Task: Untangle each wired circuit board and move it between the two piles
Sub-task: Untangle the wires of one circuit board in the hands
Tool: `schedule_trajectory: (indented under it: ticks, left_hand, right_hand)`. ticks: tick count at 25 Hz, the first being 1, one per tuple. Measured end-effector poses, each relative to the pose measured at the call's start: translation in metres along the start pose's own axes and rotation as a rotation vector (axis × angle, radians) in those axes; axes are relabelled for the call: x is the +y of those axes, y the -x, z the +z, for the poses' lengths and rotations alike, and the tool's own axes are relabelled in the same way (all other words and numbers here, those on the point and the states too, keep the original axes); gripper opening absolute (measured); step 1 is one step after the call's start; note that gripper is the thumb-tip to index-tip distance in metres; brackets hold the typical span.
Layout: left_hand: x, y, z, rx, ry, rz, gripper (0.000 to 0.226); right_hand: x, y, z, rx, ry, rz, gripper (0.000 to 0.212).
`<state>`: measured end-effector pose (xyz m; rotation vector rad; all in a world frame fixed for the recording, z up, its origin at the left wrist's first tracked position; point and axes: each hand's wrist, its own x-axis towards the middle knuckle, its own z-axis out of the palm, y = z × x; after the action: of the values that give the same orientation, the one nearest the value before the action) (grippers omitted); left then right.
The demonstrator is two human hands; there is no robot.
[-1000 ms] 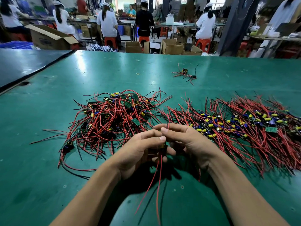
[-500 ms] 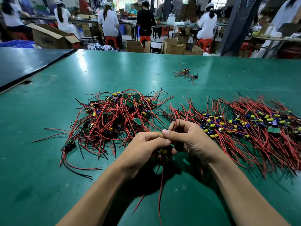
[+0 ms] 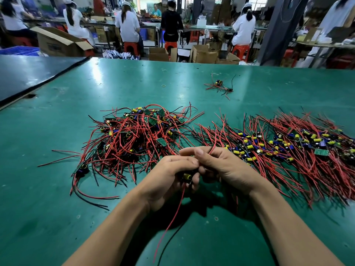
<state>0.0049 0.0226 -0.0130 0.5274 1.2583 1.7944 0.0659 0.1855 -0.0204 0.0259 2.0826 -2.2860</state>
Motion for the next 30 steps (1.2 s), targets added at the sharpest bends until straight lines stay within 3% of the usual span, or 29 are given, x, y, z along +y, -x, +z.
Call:
schedule_trajectory:
  ticks: [3,6,10,15,20,25,27,30]
  left_hand:
    - [0.001,0.000,0.000,0.019,-0.038,0.001,0.023]
    - [-0.001,0.000,0.000,0.045,-0.113,0.003,0.024]
    - [-0.002,-0.002,0.000,0.075,-0.174,0.017,0.026]
    - [-0.006,-0.007,0.002,0.175,-0.521,0.104,0.020]
    - [-0.013,-0.008,0.002,0.246,-0.551,0.179,0.018]
    - [-0.015,-0.007,0.002,0.198,-0.487,0.199,0.027]
    - [-0.015,-0.007,0.001,0.194,-0.477,0.187,0.021]
    - [-0.016,-0.007,0.000,0.183,-0.440,0.165,0.019]
  right_hand:
    - [0.000,0.000,-0.004,0.044,0.088,-0.059,0.037]
    - [0.001,0.000,0.000,0.207,0.287,-0.125,0.033]
    - [0.002,-0.002,0.000,0.404,0.489,-0.223,0.058]
    - [0.012,-0.007,-0.004,0.582,0.653,-0.254,0.060]
    - [0.010,-0.013,0.003,0.389,0.258,-0.064,0.050]
    - [0.009,-0.006,0.007,0.260,0.208,-0.008,0.026]
    - [0.007,-0.004,0.006,0.269,0.148,-0.011,0.026]
    - [0.003,-0.005,0.000,0.363,0.362,-0.066,0.032]
